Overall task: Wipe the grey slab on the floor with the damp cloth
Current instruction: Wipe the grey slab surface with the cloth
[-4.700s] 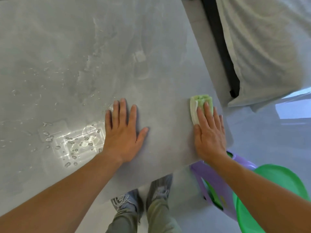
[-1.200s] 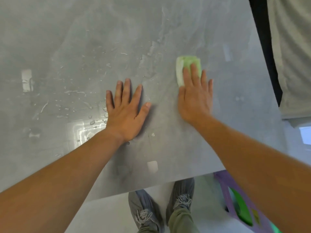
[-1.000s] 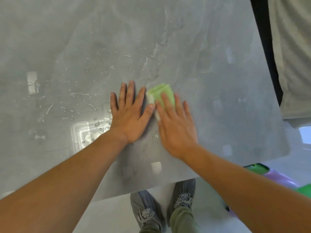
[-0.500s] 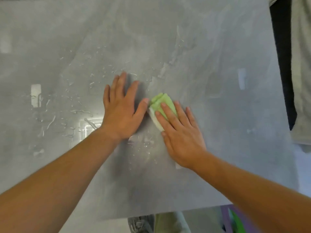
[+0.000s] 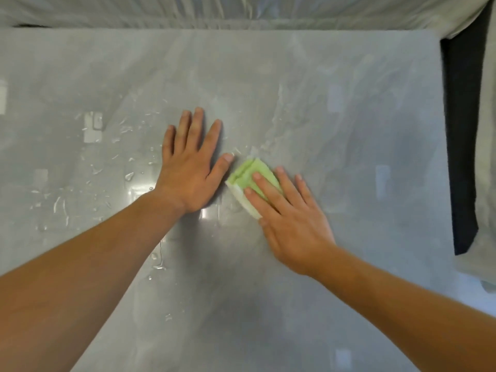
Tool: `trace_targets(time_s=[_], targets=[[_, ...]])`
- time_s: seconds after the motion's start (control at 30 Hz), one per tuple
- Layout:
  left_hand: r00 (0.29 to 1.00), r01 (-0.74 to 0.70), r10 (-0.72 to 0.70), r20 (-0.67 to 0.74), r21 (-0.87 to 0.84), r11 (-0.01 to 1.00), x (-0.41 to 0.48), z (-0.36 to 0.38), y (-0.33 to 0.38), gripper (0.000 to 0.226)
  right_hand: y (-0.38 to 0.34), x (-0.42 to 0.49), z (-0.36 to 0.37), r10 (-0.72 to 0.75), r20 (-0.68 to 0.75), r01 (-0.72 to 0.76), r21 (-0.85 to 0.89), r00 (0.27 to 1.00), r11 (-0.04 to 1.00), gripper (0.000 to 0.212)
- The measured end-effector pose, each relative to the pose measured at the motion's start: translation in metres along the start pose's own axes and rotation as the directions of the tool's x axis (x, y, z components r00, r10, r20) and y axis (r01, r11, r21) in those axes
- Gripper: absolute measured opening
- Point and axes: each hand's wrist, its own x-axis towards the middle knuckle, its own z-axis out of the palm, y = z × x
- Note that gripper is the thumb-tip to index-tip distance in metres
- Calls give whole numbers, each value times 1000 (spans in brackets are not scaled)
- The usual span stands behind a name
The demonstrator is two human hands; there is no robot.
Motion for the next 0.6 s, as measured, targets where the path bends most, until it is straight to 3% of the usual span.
trace_targets(time_s=[0.03,0.1,0.17,0.2,0.23,0.27,0.37,0.47,0.53,0.6], targets=[[1000,3,-3,7,-2,1000,1,-1,0,71,19,10,-4,25,-16,-25,-6,1000,1000,61],[1000,7,-7,22,13,1000,0,-1,0,74,56,44,-14,261,-58,-259,54,964,965,60],[1000,9,-9,26,9,1000,0,-2,1,76,82,82,-29,547,-68,-528,188,834,828,60],[1000,10,-10,29,0,1000,0,-2,2,76,82,95,-32,622,-69,-596,219,780,773,61],[999,9,-8,33,-10,1000,-1,-3,2,76,74,102,-33,639,-79,-613,214,765,760,61],[999,10,-9,35,-19,1000,-1,-4,3,76,63,101,-30,599,-92,-579,179,795,796,62],[1000,14,-14,12,-48,999,0,-10,5,73,22,63,-17,241,-65,-237,57,968,970,64],[998,-2,-2,-59,-60,998,10,-19,4,66,36,42,-15,-1,7,1,32,1000,1000,61],[998,18,-20,-56,-43,999,23,-22,-1,68,70,60,-21,116,-33,-115,26,993,993,61],[998,63,-63,-32,-6,998,40,-25,-8,72,108,93,-33,406,-76,-396,117,911,911,61]])
